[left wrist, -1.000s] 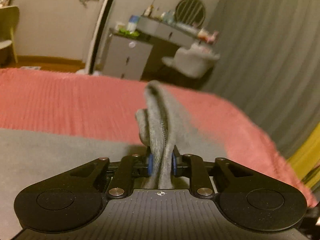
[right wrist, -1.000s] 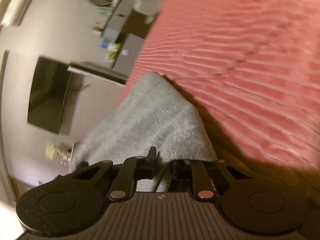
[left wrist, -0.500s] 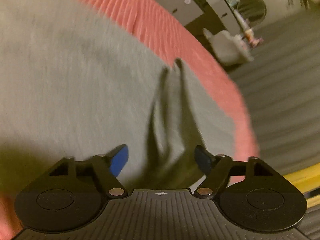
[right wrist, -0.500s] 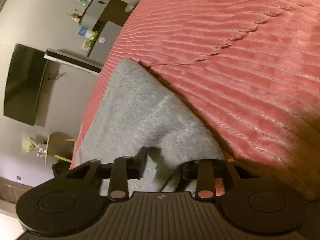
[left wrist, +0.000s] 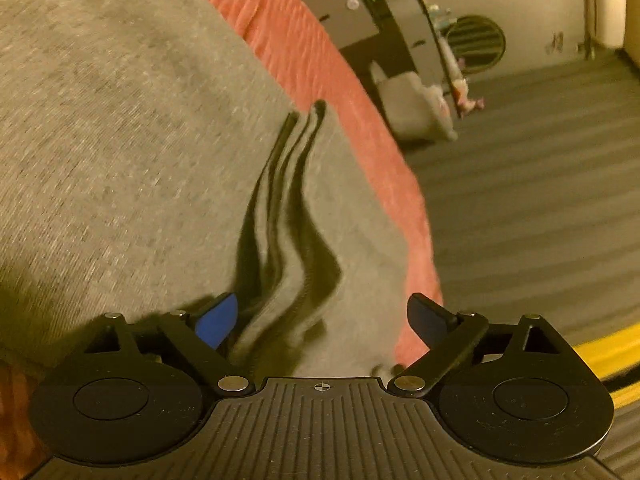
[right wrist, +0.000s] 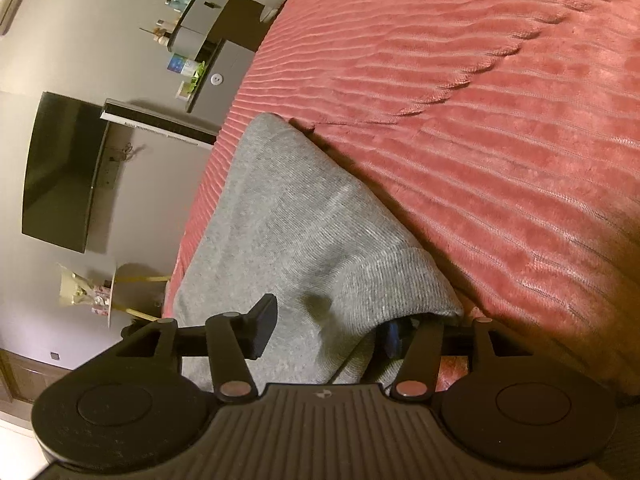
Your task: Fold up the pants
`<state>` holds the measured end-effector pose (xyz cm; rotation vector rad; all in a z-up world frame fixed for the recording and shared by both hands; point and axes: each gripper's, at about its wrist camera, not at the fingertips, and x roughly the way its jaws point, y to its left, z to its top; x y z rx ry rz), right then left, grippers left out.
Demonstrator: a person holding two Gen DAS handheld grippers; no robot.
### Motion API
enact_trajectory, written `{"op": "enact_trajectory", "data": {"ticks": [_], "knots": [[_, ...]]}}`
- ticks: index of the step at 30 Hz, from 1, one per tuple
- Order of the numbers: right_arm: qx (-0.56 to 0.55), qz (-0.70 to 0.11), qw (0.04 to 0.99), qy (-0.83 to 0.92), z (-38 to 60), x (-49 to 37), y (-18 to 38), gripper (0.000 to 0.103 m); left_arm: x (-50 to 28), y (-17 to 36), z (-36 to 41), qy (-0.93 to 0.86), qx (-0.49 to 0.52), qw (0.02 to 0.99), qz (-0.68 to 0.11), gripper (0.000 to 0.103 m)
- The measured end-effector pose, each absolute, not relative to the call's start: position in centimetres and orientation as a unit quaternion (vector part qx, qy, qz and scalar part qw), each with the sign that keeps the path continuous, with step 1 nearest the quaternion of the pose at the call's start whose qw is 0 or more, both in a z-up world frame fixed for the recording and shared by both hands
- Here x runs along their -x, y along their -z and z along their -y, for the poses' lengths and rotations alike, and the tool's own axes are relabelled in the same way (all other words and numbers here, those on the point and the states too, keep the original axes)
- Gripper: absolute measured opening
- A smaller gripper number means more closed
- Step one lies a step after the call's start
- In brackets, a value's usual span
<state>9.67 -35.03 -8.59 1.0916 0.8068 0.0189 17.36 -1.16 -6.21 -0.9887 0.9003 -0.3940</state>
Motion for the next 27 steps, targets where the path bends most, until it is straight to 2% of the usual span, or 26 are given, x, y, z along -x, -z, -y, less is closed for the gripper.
{"op": "enact_trajectory", "data": {"ticks": [5,7,9,11,12,13,15,21,27], "knots": [[-0.489,-0.377,0.787,-0.004,34.5,-9.7,8.1,0.054,-18.6,6.3,3.4,0.202,0.404,0.781,-0.431,0.091],[-0.477,-0.378,0.793,-0.001,34.1,-9.7,7.8,0.054,-18.6,6.1,4.3,0.213,0.378,0.79,-0.433,0.069],[-0.462,-0.38,0.801,0.004,33.8,-9.7,7.5,0.053,-18.8,6.2,4.9,0.199,0.355,0.799,-0.442,0.033],[-0.442,-0.384,0.811,0.016,33.3,-9.7,7.1,0.041,-19.0,6.6,4.7,0.192,0.368,0.791,-0.45,0.029],[-0.434,-0.387,0.813,0.029,33.1,-9.7,7.0,0.027,-19.1,6.6,4.6,0.19,0.375,0.788,-0.451,0.025],[-0.431,-0.391,0.812,0.041,33.1,-9.6,7.0,0.02,-19.1,6.3,4.6,0.191,0.377,0.787,-0.449,0.022],[-0.44,-0.395,0.805,0.045,33.4,-9.6,7.1,0.018,-18.7,5.3,4.8,0.196,0.366,0.8,-0.434,0.018],[-0.409,-0.377,0.831,0.024,31.8,-8.6,5.1,0.016,-16.2,1.5,2.8,0.198,0.345,0.835,-0.381,0.016],[-0.378,-0.431,0.819,0.033,30.7,-9.6,5.7,0.019,-17.0,4.0,2.4,0.146,0.32,0.826,-0.44,0.016]]}}
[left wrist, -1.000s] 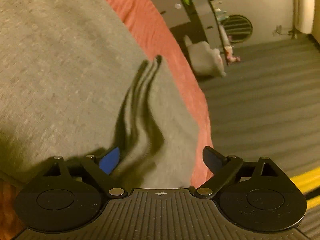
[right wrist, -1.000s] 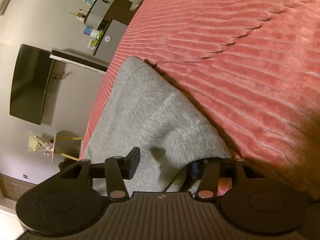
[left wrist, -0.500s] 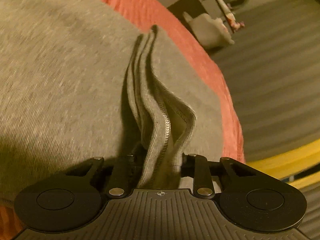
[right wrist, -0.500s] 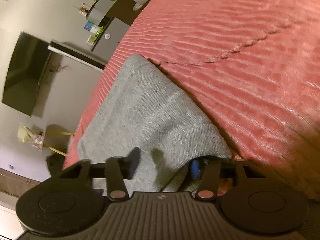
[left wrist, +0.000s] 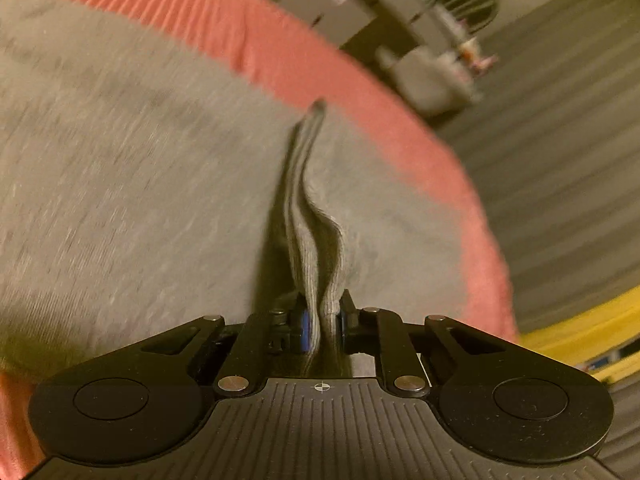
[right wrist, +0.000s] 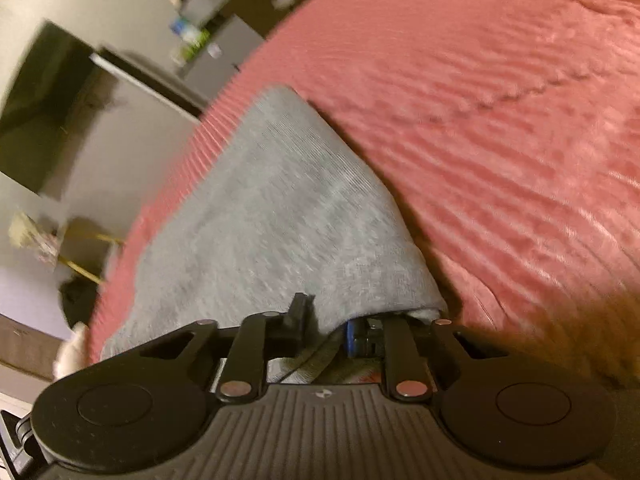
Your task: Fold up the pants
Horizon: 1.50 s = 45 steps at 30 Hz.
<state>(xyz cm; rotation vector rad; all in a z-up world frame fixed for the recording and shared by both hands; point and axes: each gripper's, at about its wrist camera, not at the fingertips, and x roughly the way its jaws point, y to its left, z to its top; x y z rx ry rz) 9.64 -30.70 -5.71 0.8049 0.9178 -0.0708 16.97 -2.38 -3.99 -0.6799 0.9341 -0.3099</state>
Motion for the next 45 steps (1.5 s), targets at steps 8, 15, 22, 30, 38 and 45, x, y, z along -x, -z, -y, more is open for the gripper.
{"op": "enact_trajectory", "data": {"ticks": [8,15,22,30,38,45], "knots": [[-0.426,-0.427,0.797,0.024,32.0,-8.6,5.8,0.045,-17.1,3.6,1.7,0.137,0.334,0.825,-0.435,0.038],[-0.335,-0.401,0.853,0.005,31.3,-5.9,1.4,0.073,-17.4,4.9,0.7,0.17,0.367,0.784,-0.472,0.077],[-0.356,-0.367,0.859,0.021,32.6,-6.1,0.9,0.054,-17.1,5.8,2.2,0.19,0.344,0.793,-0.467,0.035],[-0.315,-0.392,0.864,0.006,29.8,-8.1,2.2,0.037,-14.8,1.1,3.6,0.177,0.304,0.844,-0.404,0.013],[-0.301,-0.405,0.863,0.005,29.3,-8.6,2.9,0.043,-15.4,3.7,4.5,0.13,0.245,0.833,-0.479,0.017],[-0.287,-0.364,0.886,-0.024,28.8,-9.2,1.6,0.057,-16.5,1.1,3.7,0.107,0.232,0.889,-0.379,0.06]]}}
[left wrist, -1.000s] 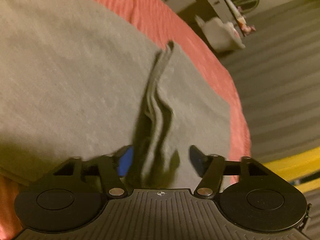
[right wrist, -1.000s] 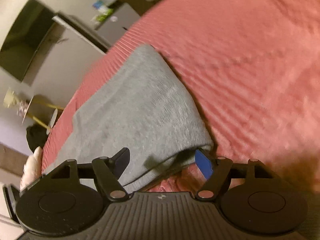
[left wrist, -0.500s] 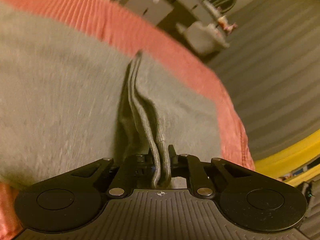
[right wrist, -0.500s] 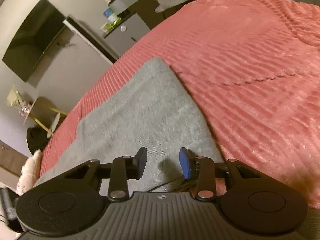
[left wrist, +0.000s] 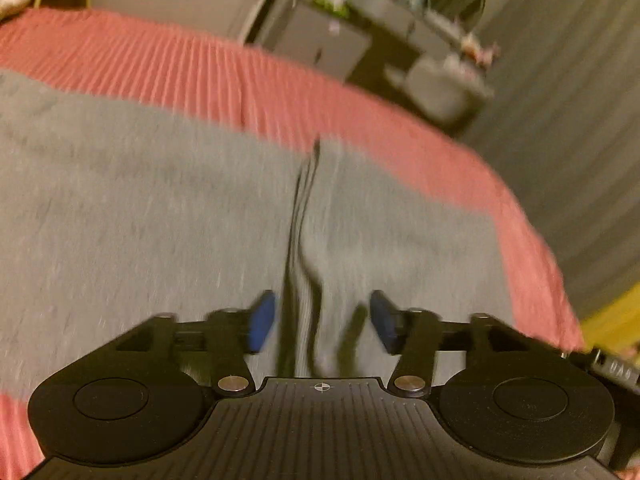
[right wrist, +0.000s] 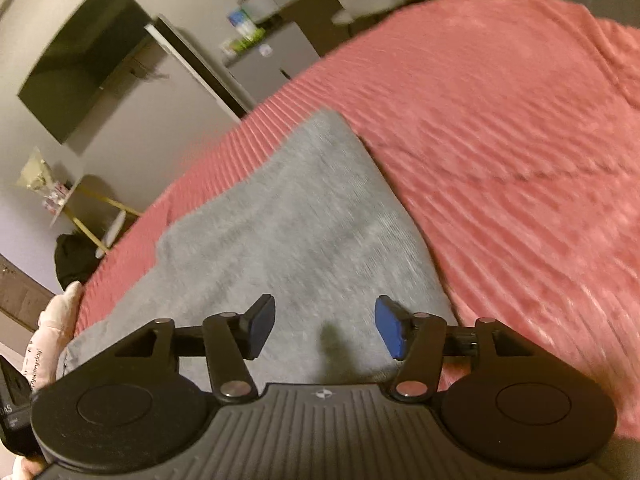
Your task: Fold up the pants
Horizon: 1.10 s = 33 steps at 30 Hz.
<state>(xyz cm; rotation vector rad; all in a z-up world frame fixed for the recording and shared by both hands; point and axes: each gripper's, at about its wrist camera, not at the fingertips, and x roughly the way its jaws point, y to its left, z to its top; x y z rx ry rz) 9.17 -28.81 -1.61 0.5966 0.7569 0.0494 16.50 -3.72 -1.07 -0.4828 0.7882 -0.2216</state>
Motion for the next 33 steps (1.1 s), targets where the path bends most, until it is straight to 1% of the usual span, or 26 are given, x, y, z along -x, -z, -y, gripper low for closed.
{"op": "enact_trajectory", "data": {"ticks": [2,4,5,6,7,10,12,15,17,18,21,25,28,30,32,33], "knots": [[-0.282,-0.356,0.891,-0.026,28.8,-10.4,1.5,0.057,-17.8,1.2,3.5,0.123,0.258,0.882,-0.375,0.062],[-0.28,-0.35,0.894,-0.023,28.7,-12.0,1.5,0.056,-19.3,1.6,3.9,0.125,0.256,0.879,-0.383,0.062],[-0.278,-0.348,0.895,-0.024,28.6,-12.6,1.5,0.054,-20.0,2.0,3.9,0.121,0.251,0.879,-0.387,0.062],[-0.275,-0.347,0.896,-0.023,28.5,-13.4,1.6,0.045,-20.5,2.4,3.8,0.119,0.251,0.878,-0.391,0.062],[-0.271,-0.345,0.898,-0.025,28.5,-14.2,1.7,0.039,-21.2,2.7,4.1,0.119,0.258,0.874,-0.395,0.061],[-0.243,-0.34,0.909,-0.017,28.3,-16.4,2.9,0.036,-22.6,4.2,4.3,0.129,0.289,0.856,-0.408,0.059],[-0.218,-0.353,0.91,0.01,28.2,-17.8,4.4,0.033,-22.8,4.5,4.4,0.126,0.281,0.86,-0.406,0.05],[-0.169,-0.327,0.929,0.021,27.1,-18.3,5.1,0.032,-23.2,4.4,4.4,0.117,0.262,0.866,-0.409,0.043],[-0.124,-0.317,0.939,0.035,26.1,-19.0,4.8,0.033,-23.5,4.5,4.3,0.113,0.264,0.867,-0.407,0.042],[-0.116,-0.316,0.941,0.041,26.0,-19.4,4.9,0.034,-23.5,4.6,4.4,0.109,0.264,0.868,-0.407,0.038],[-0.125,-0.315,0.939,0.055,26.4,-21.0,5.3,0.038,-23.6,4.9,4.7,0.106,0.253,0.873,-0.404,0.034],[-0.131,-0.313,0.939,0.061,26.5,-21.4,5.6,0.041,-23.7,4.6,5.3,0.101,0.233,0.88,-0.401,0.032],[-0.122,-0.332,0.934,0.057,26.4,-20.4,5.4,0.044,-23.2,4.3,5.6,0.099,0.215,0.885,-0.401,0.031],[-0.125,-0.345,0.929,0.054,26.6,-19.4,5.0,0.047,-23.1,4.2,5.5,0.098,0.216,0.885,-0.401,0.028],[-0.123,-0.359,0.923,0.058,26.6,-18.1,4.5,0.053,-23.0,4.0,5.4,0.102,0.219,0.882,-0.404,0.025],[-0.119,-0.368,0.92,0.066,26.6,-17.5,4.3,0.069,-22.9,4.0,5.3,0.104,0.221,0.881,-0.405,0.023]]}}
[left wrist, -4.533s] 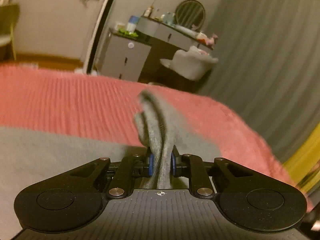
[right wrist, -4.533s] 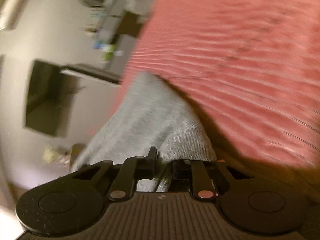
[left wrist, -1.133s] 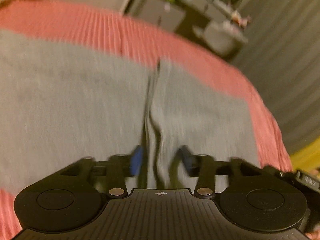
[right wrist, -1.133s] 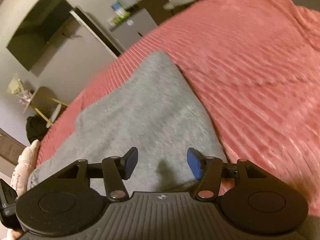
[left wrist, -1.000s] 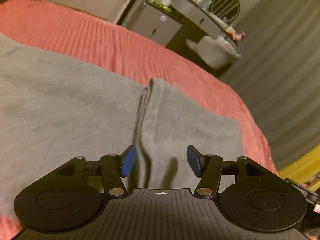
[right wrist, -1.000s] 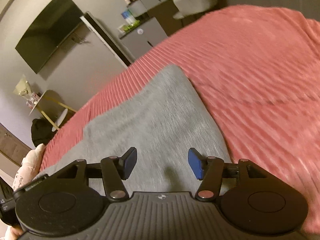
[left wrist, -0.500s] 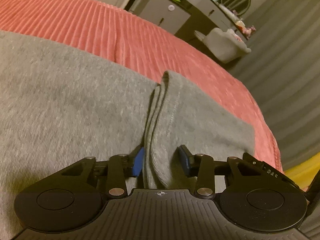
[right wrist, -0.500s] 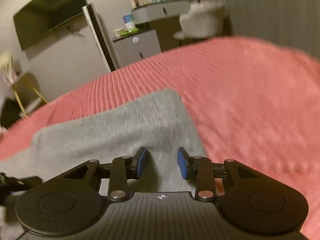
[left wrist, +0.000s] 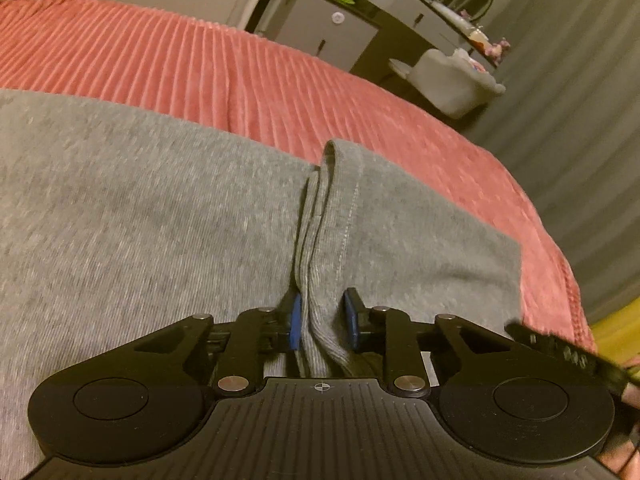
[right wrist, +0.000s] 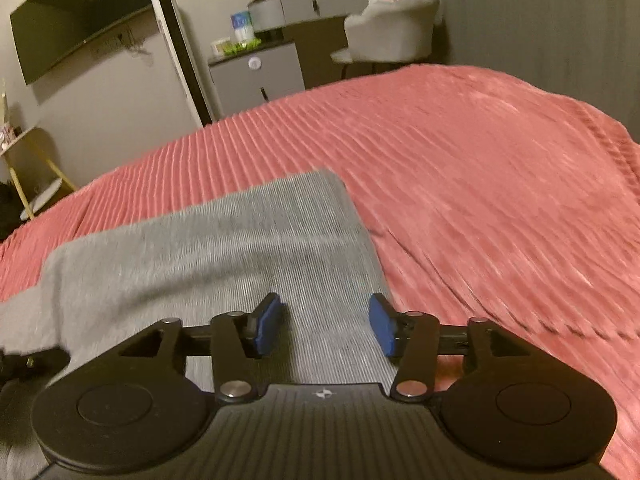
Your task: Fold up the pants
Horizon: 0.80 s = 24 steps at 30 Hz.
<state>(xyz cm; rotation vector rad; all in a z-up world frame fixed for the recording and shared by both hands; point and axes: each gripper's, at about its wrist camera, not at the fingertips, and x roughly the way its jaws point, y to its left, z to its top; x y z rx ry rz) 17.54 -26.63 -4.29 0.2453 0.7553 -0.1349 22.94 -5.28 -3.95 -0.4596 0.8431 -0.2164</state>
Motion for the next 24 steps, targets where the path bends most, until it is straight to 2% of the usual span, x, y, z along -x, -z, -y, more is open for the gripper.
{"op": "enact_trajectory", "data": {"ticks": [1,2,4,9,17,24], "knots": [[-0.124,-0.391,0.909,0.077,26.8,-17.0,4.4,0.089,-22.8,3.9,5.1,0.106,0.223,0.88,-0.406,0.023],[-0.145,-0.417,0.894,0.075,27.3,-16.5,4.7,0.092,-22.7,3.9,4.9,0.108,0.228,0.878,-0.406,0.022],[-0.201,-0.431,0.878,0.059,28.5,-15.0,5.0,0.092,-22.6,3.9,4.4,0.114,0.247,0.872,-0.407,0.02],[-0.249,-0.417,0.873,0.036,29.3,-12.1,4.3,0.092,-22.1,3.9,3.1,0.12,0.284,0.863,-0.4,0.016],[-0.233,-0.416,0.878,0.04,28.5,-12.9,4.4,0.094,-20.5,2.1,3.2,0.112,0.248,0.886,-0.376,0.015],[-0.221,-0.425,0.877,0.038,28.4,-13.7,5.0,0.094,-20.6,4.4,3.3,0.084,0.231,0.884,-0.397,0.016]]}}
